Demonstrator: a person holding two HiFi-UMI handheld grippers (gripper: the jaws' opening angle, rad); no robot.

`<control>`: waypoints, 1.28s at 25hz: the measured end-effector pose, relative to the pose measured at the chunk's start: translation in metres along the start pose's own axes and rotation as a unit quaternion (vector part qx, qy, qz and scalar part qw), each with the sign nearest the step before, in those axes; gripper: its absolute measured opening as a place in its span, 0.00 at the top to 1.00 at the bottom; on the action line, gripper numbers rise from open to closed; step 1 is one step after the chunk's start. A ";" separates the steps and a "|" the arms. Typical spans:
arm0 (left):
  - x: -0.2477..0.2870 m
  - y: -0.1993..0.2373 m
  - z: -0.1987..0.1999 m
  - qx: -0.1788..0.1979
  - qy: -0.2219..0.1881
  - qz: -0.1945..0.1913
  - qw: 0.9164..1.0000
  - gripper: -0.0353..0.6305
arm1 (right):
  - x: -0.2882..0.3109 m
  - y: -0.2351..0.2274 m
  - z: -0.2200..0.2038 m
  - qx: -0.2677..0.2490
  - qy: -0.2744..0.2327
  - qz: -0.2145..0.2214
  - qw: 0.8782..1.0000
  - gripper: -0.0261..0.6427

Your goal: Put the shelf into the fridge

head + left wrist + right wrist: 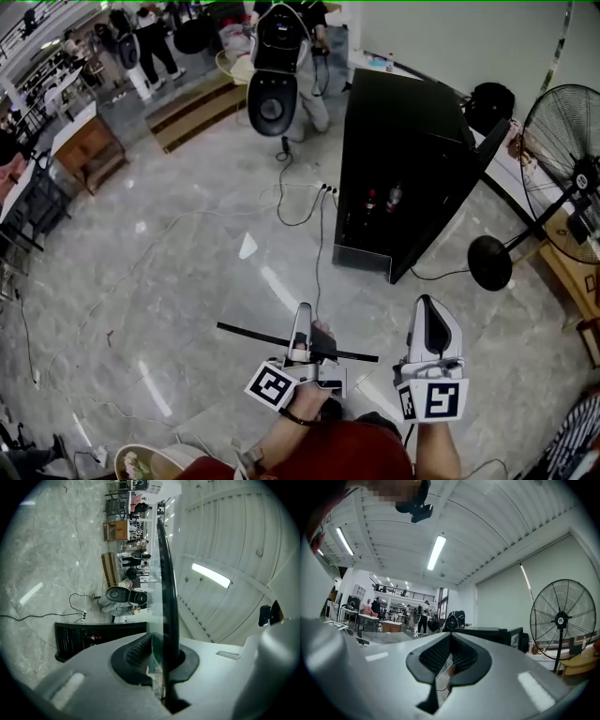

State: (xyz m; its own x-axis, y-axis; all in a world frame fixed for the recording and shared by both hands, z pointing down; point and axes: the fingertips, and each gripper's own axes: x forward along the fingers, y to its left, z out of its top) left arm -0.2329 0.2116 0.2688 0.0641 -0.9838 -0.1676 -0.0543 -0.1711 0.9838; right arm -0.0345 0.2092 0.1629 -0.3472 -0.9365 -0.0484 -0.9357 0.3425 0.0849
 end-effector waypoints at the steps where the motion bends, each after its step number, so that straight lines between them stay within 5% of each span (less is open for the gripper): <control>1: 0.006 0.001 0.004 0.000 0.004 -0.002 1.000 0.91 | 0.005 0.001 0.000 -0.001 -0.001 -0.004 1.000 0.97; 19: 0.091 0.020 -0.024 -0.006 0.045 0.001 0.999 0.91 | 0.055 -0.054 -0.024 0.019 0.002 -0.045 0.999 0.97; 32: 0.198 0.052 -0.116 -0.001 0.060 0.029 0.998 0.91 | 0.115 -0.183 -0.059 0.051 0.017 -0.055 0.997 0.97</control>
State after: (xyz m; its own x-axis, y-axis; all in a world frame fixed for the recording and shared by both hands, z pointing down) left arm -0.1071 0.0143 0.2947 0.1799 -0.9784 -0.1019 -0.0587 -0.1141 0.9917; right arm 0.1006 0.0345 0.2007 -0.2412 -0.9703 -0.0175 -0.9702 0.2415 -0.0205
